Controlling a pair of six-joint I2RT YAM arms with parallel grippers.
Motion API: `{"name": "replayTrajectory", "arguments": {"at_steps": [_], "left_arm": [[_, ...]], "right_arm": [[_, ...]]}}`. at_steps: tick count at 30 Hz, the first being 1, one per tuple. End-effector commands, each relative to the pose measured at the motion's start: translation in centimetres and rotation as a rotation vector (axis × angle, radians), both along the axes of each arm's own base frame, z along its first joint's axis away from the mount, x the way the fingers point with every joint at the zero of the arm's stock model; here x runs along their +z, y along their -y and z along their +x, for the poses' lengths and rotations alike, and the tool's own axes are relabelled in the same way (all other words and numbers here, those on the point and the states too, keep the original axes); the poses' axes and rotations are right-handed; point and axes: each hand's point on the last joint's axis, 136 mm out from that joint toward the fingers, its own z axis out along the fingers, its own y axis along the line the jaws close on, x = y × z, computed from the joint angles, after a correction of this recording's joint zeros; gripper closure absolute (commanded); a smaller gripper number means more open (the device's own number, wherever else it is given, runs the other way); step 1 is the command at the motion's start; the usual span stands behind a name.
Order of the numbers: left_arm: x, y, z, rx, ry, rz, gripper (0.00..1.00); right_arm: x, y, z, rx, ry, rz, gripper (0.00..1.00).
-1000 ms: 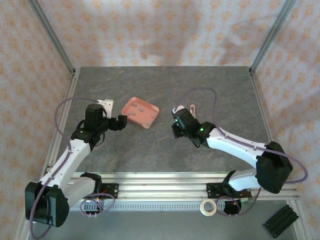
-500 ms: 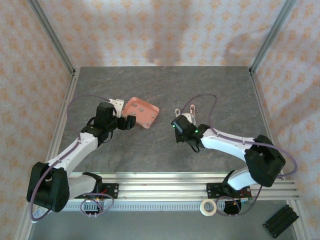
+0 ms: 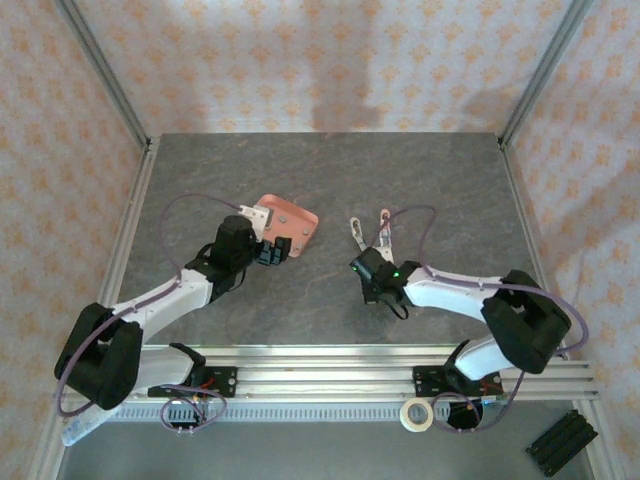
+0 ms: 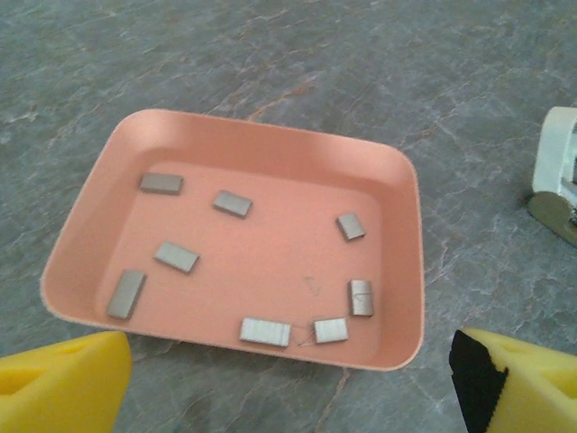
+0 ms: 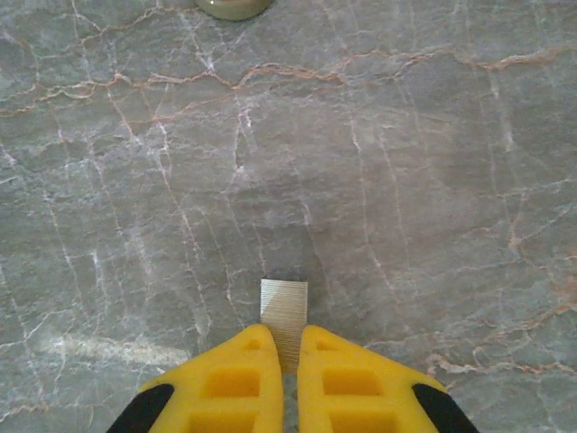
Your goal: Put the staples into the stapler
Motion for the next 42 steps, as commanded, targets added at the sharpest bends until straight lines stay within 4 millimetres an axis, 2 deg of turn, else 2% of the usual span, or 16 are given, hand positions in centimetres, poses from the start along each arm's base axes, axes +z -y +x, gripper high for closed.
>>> {"name": "replayTrajectory", "arguments": {"at_steps": [1, 5, 10, 12, 13, 15, 16, 21, 24, 29, 34, 42], "left_arm": [[1.0, 0.6, 1.1, 0.010, 0.065, -0.026, 0.08], [1.4, 1.9, 1.3, -0.055, 0.070, -0.033, 0.08], [2.0, 3.6, 1.8, -0.099, 0.074, -0.127, 0.08], [1.9, 4.1, 2.0, -0.102, 0.085, -0.165, 0.08], [1.9, 4.2, 2.0, -0.103, 0.090, -0.177, 0.08], [1.8, 4.4, 2.0, -0.107, 0.092, -0.187, 0.09], [1.9, 4.6, 1.9, -0.111, 0.092, -0.188, 0.09], [2.3, 4.3, 1.2, -0.107, 0.100, -0.183, 0.09], [2.1, 4.0, 0.9, -0.093, 0.092, -0.189, 0.09], [1.2, 3.9, 0.7, -0.074, 0.073, -0.205, 0.09], [0.6, 3.7, 0.5, -0.069, 0.061, -0.202, 0.09], [-0.4, 3.9, 0.2, -0.087, 0.034, -0.182, 0.08]], "right_arm": [[0.0, 0.4, 0.1, -0.033, 0.000, 0.055, 0.91], [-0.5, 0.6, -0.3, -0.035, -0.045, 0.064, 0.91], [0.5, 0.7, -1.0, -0.017, -0.081, 0.057, 0.88], [0.7, 0.5, -1.3, -0.007, -0.094, 0.075, 0.81], [0.9, 0.5, -1.4, -0.010, -0.101, 0.074, 0.73], [1.8, 0.6, -1.3, -0.015, -0.103, 0.066, 0.62], [2.4, 0.6, -1.2, -0.014, -0.099, 0.064, 0.60], [5.4, 0.6, 0.0, -0.068, -0.060, 0.113, 0.59], [6.3, 1.0, 0.6, -0.104, -0.084, 0.112, 0.60], [5.9, 0.8, 1.1, -0.107, -0.214, 0.105, 0.65], [4.4, 0.5, 0.7, -0.059, -0.354, 0.032, 0.68], [1.8, 0.7, 0.0, -0.049, -0.451, -0.029, 0.69]]}}
